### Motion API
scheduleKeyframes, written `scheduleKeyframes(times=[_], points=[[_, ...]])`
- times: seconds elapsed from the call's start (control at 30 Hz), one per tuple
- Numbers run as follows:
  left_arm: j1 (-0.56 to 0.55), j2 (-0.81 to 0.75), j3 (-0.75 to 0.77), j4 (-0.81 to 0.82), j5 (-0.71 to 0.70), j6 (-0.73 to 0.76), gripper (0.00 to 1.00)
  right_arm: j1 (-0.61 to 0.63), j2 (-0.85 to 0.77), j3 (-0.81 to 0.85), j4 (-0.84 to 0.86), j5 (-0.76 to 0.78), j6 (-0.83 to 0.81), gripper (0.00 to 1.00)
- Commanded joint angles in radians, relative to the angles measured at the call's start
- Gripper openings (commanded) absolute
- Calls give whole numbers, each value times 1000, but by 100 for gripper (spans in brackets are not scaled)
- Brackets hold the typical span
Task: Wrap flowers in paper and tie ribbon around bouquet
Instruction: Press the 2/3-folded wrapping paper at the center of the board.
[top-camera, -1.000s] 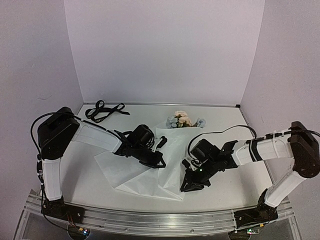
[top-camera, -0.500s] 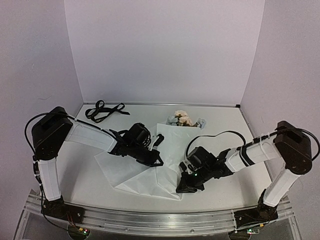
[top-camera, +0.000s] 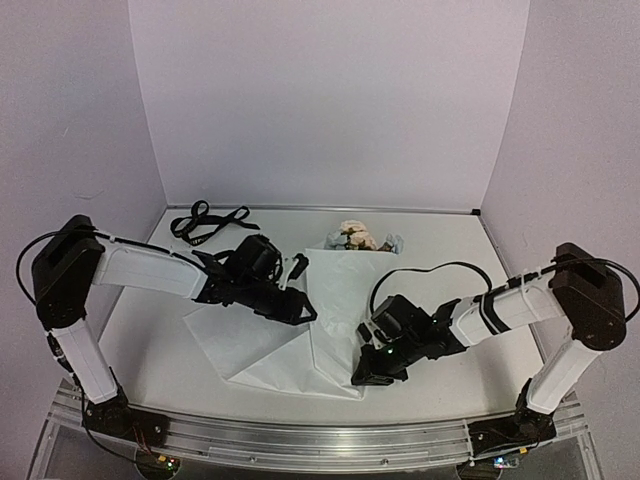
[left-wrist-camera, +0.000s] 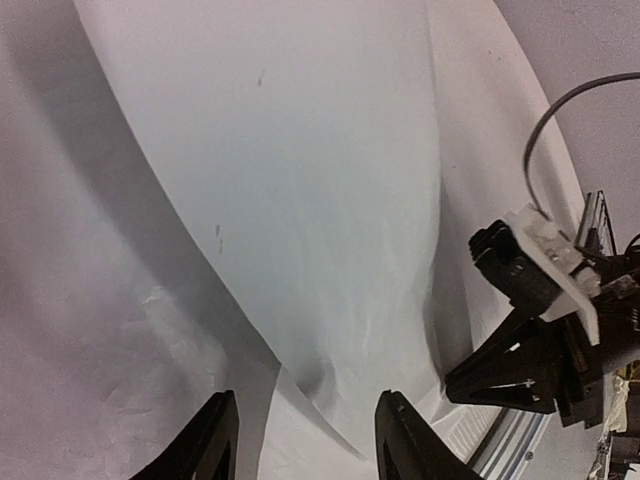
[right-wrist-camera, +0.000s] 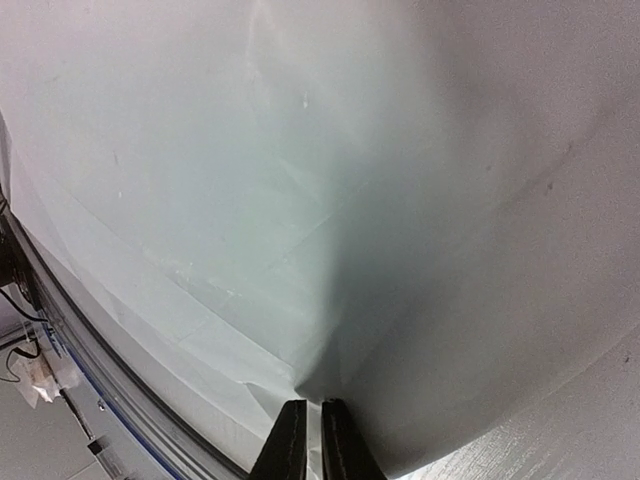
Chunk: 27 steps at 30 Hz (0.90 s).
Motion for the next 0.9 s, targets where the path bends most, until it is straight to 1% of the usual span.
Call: scheduleKeyframes(times=[0.0,0.1,0.17,0.3,0.37,0.53,0.63,0.77,0.87], points=[[-28,-127,1,-30,-41,25,47,6,-5,26,-101,34,-21,9],[-91,-100,26,-31,6,45,34,6,-21,40,-126,23,-28,9],[-121,-48,37,-16,57,53,24,5,-27,46,-129,12,-29,10],[-158,29,30,53,141,53,15,0,-37,51,-132,-12,-28,11],[-165,58,18,91,182,44,13,-5,-39,51,-136,-23,-24,12],[-172,121,-22,162,195,13,11,-23,-51,51,-137,-65,-25,14],[-172,151,-43,164,164,-1,7,-49,-55,64,-137,-96,-20,17],[-172,174,-44,123,98,-5,1,-101,-59,83,-135,-125,-4,21],[-172,181,-37,88,62,-3,0,-146,-54,104,-134,-136,1,24]])
